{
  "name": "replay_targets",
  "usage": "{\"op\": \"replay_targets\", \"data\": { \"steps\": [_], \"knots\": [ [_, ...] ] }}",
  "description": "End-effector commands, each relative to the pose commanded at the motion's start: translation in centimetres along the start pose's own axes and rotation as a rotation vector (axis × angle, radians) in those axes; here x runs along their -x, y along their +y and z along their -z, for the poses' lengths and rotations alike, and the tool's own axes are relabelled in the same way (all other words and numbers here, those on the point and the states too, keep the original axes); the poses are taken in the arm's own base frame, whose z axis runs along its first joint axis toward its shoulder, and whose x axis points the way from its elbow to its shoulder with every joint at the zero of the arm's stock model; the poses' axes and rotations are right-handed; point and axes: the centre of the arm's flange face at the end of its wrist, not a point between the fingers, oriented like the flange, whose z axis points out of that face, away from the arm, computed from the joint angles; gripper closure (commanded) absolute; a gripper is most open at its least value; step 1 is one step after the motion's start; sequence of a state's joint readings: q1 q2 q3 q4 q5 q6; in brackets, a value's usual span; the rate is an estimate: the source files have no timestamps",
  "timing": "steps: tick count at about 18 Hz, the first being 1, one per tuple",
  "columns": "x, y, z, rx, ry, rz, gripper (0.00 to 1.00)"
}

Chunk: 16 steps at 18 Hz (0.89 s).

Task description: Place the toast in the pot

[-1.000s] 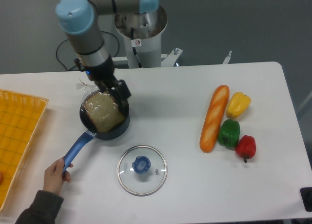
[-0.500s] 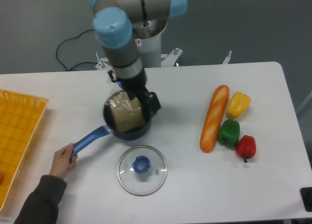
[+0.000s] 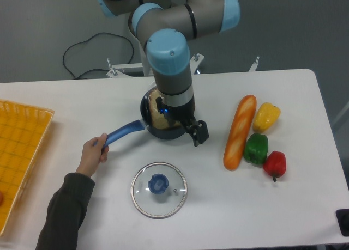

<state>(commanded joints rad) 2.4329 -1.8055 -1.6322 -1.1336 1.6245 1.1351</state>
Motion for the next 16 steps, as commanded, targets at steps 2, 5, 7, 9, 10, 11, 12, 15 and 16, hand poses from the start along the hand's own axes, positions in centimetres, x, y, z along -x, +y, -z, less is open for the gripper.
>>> {"op": "replay_targets", "data": {
  "steps": [2, 5, 7, 9, 10, 11, 12, 15, 16],
  "knots": [
    [0.6, 0.6, 0.2, 0.001, 0.016, -0.008, 0.0],
    [1.6, 0.5, 0.7, -0.009, 0.061, -0.037, 0.0],
    [2.1, 0.6, 0.8, -0.006, 0.074, -0.033, 0.0],
    [2.5, 0.8, 0.9, -0.008, 0.073, -0.028, 0.0],
    [2.5, 0.9, 0.9, -0.009, 0.074, -0.027, 0.0],
    [2.7, 1.1, 0.8, -0.014, 0.076, -0.021, 0.0],
    [2.7, 1.1, 0.8, -0.015, 0.078, -0.021, 0.0],
    [2.8, 1.1, 0.7, -0.015, 0.078, -0.021, 0.0],
    [2.8, 1.1, 0.7, -0.015, 0.078, -0.021, 0.0]
  ]
}}
